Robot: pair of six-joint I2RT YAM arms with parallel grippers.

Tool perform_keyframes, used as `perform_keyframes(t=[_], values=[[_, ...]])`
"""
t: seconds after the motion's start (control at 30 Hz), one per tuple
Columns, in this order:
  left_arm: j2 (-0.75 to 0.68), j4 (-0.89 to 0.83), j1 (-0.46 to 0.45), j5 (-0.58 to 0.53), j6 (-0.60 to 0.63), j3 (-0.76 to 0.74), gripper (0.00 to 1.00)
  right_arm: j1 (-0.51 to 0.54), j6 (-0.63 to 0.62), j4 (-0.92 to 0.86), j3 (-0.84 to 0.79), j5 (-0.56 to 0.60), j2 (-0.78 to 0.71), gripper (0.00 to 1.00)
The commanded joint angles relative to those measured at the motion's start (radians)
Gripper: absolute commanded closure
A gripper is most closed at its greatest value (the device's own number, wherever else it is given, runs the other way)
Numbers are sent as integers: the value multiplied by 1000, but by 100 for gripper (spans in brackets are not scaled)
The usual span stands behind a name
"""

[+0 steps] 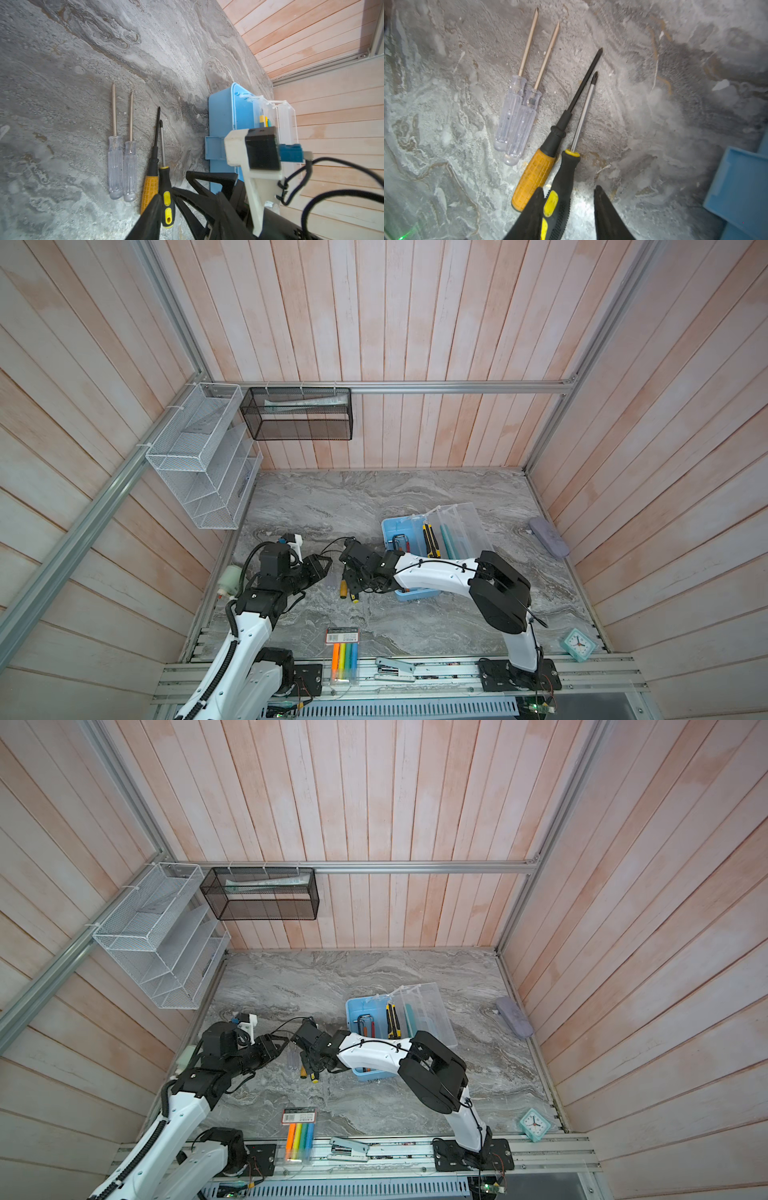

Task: Pack the tool kit
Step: 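Grasp the black-and-yellow screwdriver with the right gripper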

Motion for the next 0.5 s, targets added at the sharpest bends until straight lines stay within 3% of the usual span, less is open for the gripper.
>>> perform_keyframes(t=[0.0, 0.47], values=[[-18, -15, 5, -51, 33, -10, 55, -1, -37, -24, 10, -47, 43, 60], [20, 6, 5, -42, 53, -12, 55, -1, -31, -98, 102, -52, 161, 61]])
